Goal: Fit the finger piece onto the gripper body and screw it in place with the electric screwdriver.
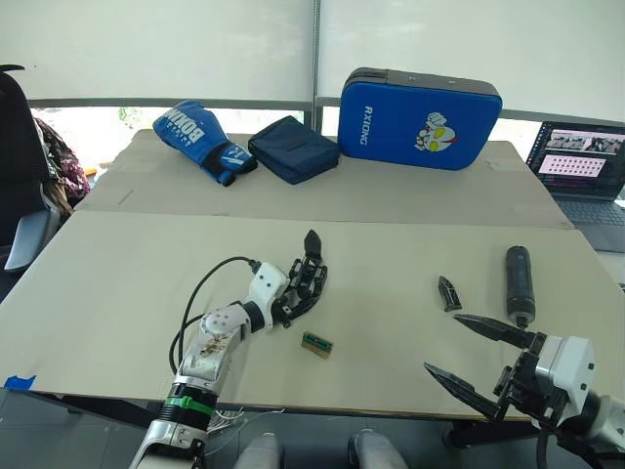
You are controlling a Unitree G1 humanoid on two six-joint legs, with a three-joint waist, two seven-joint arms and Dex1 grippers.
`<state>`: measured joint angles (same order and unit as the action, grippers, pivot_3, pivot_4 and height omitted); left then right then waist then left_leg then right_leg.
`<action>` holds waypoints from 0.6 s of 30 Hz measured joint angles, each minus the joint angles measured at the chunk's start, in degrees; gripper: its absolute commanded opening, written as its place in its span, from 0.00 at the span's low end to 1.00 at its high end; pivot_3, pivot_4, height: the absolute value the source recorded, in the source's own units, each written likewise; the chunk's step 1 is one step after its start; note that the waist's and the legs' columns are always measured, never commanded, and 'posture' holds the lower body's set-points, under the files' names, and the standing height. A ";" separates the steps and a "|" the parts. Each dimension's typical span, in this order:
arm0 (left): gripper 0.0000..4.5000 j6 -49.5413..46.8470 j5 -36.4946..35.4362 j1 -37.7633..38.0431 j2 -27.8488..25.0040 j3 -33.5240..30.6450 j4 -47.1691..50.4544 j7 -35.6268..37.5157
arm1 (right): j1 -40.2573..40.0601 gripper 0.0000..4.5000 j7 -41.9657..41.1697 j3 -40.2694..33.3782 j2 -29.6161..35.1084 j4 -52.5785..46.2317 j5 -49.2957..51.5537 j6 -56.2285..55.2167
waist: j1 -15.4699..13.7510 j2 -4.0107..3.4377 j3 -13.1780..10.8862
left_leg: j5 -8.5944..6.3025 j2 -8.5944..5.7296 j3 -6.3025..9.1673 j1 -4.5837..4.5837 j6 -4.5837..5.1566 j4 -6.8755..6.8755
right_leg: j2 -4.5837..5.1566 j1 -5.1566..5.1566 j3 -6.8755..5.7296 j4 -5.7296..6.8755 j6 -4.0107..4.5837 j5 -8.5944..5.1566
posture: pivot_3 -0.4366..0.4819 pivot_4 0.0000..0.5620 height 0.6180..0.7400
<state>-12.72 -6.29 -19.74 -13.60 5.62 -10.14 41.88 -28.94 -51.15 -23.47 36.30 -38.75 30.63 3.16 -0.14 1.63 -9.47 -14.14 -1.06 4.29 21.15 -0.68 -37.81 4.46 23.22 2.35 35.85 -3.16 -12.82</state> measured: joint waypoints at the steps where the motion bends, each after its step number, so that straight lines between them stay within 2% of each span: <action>1: 0.95 -0.12 -0.13 -0.10 -0.24 0.15 0.00 0.09 | 0.13 1.00 0.00 0.00 0.00 0.00 0.00 0.00 | 0.00 0.00 0.00 | 0.00 0.00 0.00 0.00 0.00 0.00 | 0.00 0.00 0.00 0.00 0.00 0.00 | 0.48 0.27 1.00; 2: 0.99 -0.17 -0.20 -0.18 -0.49 0.27 -0.02 0.17 | 0.23 1.00 -0.01 0.00 0.00 0.00 0.00 0.00 | 0.00 0.00 0.00 | 0.00 0.00 0.00 0.00 0.00 0.00 | 0.00 0.00 0.00 0.00 0.00 0.00 | 0.48 0.27 1.00; 8: 0.99 -0.11 -2.15 -1.34 -3.82 0.24 -1.67 4.35 | 0.22 1.00 0.00 -0.01 0.00 0.03 -0.01 0.00 | 0.11 0.00 0.00 | 0.00 0.02 0.00 0.00 0.00 0.00 | -0.02 0.01 -0.01 0.01 0.01 0.00 | 0.48 0.27 1.00; 13: 0.99 3.79 -4.27 -6.25 -9.05 -1.13 -9.91 13.22 | -0.63 1.00 0.00 -0.05 -0.20 0.04 -0.03 0.00 | 0.16 -0.01 0.00 | 0.00 0.01 -0.02 0.00 0.00 0.00 | -0.01 0.01 -0.02 0.00 0.02 0.00 | 0.48 0.27 1.00; 18: 0.99 13.27 -3.99 -12.88 -9.36 0.67 -23.12 23.51 | -1.05 1.00 0.17 -0.10 -0.61 -0.04 -0.06 0.00 | -0.22 0.00 0.00 | 0.00 -0.03 -0.03 0.01 0.00 -0.02 | 0.00 -0.02 -0.02 -0.02 0.01 0.00 | 0.48 0.27 1.00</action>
<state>0.55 -10.28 -32.62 -22.96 6.29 -33.26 65.40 -29.99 -50.98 -23.56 35.69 -38.79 30.57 3.16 -0.36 1.63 -9.47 -14.14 -1.09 4.25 21.16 -0.68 -37.83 4.46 23.20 2.33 35.83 -3.15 -12.82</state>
